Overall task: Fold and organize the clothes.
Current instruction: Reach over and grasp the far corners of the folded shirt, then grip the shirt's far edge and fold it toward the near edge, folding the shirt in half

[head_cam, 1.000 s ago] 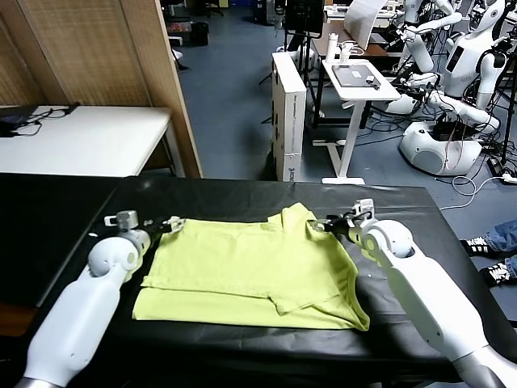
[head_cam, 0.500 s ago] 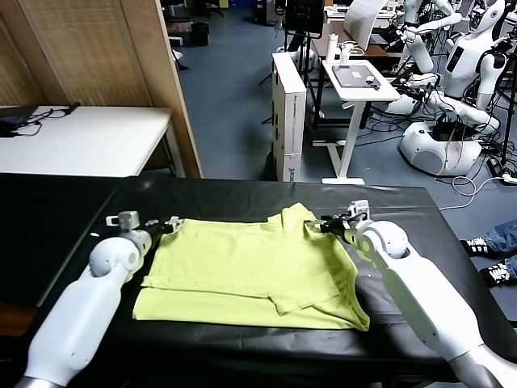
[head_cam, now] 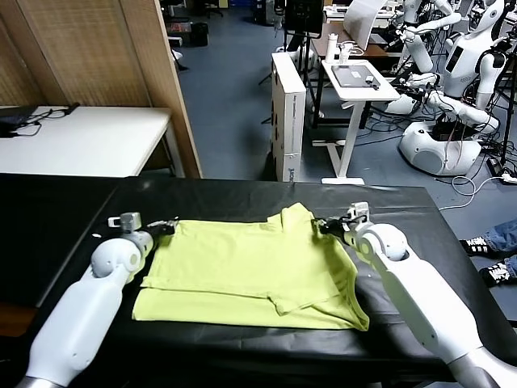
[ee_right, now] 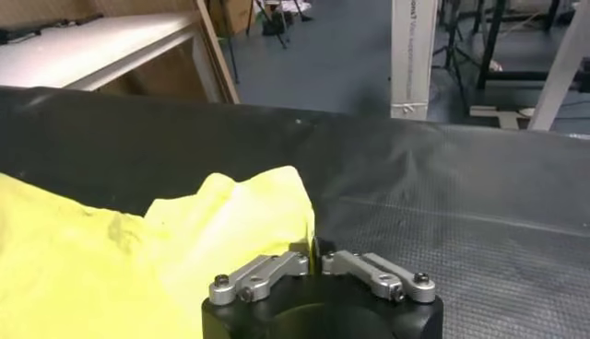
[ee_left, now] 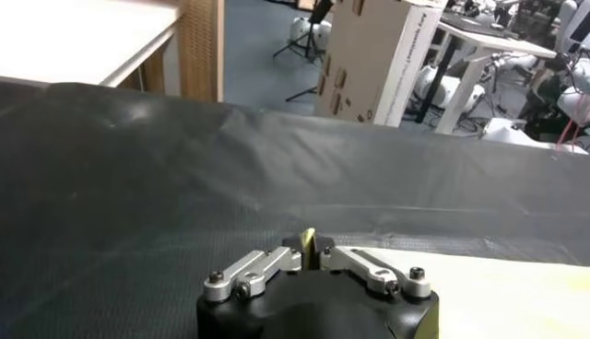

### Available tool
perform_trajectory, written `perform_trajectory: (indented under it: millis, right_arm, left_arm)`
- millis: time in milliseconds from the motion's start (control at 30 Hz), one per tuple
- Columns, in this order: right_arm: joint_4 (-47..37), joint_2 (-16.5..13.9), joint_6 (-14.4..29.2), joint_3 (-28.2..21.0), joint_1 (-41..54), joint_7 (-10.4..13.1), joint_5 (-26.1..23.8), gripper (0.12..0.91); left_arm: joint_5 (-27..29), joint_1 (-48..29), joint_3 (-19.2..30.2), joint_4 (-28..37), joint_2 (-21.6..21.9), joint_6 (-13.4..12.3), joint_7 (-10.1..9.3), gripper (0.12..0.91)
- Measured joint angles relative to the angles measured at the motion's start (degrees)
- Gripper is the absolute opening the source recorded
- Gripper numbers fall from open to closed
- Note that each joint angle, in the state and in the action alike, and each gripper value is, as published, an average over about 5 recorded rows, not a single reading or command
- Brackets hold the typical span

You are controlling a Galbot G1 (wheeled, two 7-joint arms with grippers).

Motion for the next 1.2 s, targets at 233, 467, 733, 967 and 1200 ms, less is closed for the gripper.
perform_trajectory:
  millis: [233, 467, 733, 967, 1200]
  right_arm:
    - [3.4, -1.0, 1.5, 2.2, -2.2, 1.0, 2.7, 0.139]
    - [10.9, -3.2, 0.2, 5.9, -6.7, 2.5, 5.6, 0.139]
    - [22.0, -7.9, -4.6, 11.1, -14.4, 4.9, 7.6, 0.139]
    - [31.2, -13.5, -8.5, 15.1, -22.5, 6.2, 8.5, 0.139]
    - [37.3, -17.8, -9.8, 17.1, -30.4, 7.4, 8.2, 0.139]
  left_arm:
    - [-0.9, 1.5, -1.0, -2.3, 1.0, 0.0, -0.54, 0.189]
    - [-4.7, 4.8, -3.1, -7.7, 3.8, 0.4, -2.14, 0.189]
    - [-8.0, 12.9, -8.0, -18.0, 8.8, 0.7, -2.44, 0.189]
    - [-8.6, 21.5, -12.8, -27.0, 12.4, 0.8, -2.52, 0.190]
    - [-5.6, 30.2, -15.7, -33.5, 12.4, 0.6, -2.43, 0.190]
